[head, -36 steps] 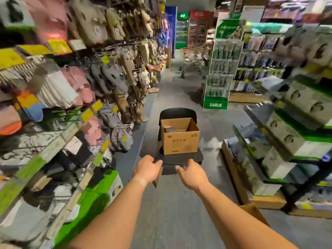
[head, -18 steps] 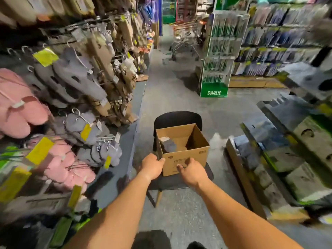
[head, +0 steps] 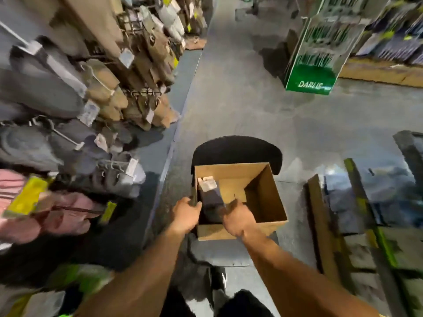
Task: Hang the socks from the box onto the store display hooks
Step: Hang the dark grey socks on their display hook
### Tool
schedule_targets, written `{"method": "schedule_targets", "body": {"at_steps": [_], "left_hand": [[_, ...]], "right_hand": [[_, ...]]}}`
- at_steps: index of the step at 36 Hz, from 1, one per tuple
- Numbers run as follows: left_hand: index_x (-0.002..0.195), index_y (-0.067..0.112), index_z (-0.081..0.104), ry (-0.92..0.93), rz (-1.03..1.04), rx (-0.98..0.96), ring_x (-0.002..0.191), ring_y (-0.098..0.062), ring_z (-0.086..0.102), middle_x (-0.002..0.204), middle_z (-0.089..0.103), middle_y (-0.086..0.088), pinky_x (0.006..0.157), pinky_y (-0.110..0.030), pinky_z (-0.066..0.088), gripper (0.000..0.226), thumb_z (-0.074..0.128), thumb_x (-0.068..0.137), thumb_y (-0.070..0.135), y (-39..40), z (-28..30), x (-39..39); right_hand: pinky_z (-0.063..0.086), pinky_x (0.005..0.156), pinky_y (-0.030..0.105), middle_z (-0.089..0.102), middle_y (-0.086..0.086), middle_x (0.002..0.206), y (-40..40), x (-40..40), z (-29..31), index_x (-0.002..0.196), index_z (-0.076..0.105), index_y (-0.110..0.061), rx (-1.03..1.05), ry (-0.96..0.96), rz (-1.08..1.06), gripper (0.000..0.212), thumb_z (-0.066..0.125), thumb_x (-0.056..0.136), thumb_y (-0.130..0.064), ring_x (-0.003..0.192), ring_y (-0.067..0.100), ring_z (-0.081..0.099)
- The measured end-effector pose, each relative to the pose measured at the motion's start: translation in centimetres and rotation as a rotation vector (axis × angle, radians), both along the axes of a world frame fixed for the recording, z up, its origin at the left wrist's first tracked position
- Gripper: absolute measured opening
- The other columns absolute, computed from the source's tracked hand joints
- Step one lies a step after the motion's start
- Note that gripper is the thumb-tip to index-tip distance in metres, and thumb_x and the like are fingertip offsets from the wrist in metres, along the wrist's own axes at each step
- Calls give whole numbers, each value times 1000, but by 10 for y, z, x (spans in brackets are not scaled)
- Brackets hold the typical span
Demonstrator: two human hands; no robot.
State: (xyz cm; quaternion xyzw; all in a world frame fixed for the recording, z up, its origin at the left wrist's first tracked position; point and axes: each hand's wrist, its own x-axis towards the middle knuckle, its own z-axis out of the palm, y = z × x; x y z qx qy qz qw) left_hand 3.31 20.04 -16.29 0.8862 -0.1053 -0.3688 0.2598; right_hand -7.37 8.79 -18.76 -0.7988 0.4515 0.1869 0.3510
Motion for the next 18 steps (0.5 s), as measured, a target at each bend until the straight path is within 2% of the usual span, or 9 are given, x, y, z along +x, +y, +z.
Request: {"method": "schedule_targets", "body": {"at_steps": [2,4,7,9,11,13,16,18], "left_hand": [[115,6,65,27,18,18,112,-35,62,115,67,-14,92,-32,48,40,58,97,41,-14,-23,12],[99,12,66,5,18,49,102,-33,65,97,66,-7,77,-28,41,29,59,97,40,-26,-38,23],[94,18,66,19,48,50,84,-23,64,93,66,-4,68,-27,38,21,59,99,36,-44,-50,35],[90,21,60,24,45,51,78,-20,57,88,62,-1,69,-27,38,16,59,98,35,-51,-68,43],[92,18,61,26,67,75,82,-25,56,86,60,-1,73,-29,39,19,60,96,37,-57,-84,53],[100,15,67,27,82,105,83,-27,58,92,67,-6,73,-31,41,28,58,93,40,-60,-100,58],[102,13,70,5,92,134,88,-31,64,100,71,-12,75,-33,48,37,57,86,44,-61,-119,63],[108,13,66,22,105,152,99,-35,64,109,69,-14,85,-38,52,40,57,85,45,-62,-124,64]], "right_hand": [[51,85,36,58,8,106,-15,13,-12,115,58,-11,16,5,-39,47,42,93,-51,104,31,62],[48,85,38,61,11,111,-27,27,-24,119,56,-8,39,17,-111,44,48,96,-45,106,31,61],[46,89,39,60,13,120,-41,46,-49,125,53,-7,77,51,-173,44,50,97,-41,111,31,58],[48,88,37,60,11,118,-46,56,-75,125,52,-7,128,61,-201,46,50,97,-42,108,29,59],[53,87,34,60,7,113,-49,64,-98,128,49,-10,191,74,-241,53,52,94,-50,101,23,62],[57,87,37,61,6,111,-48,69,-115,130,46,-12,251,85,-260,57,52,93,-55,98,21,63],[57,88,39,60,4,107,-49,78,-125,126,46,-14,343,84,-282,47,51,96,-50,97,21,63],[56,90,38,60,4,105,-50,82,-130,124,46,-13,374,83,-295,46,52,97,-49,98,22,63]]}}
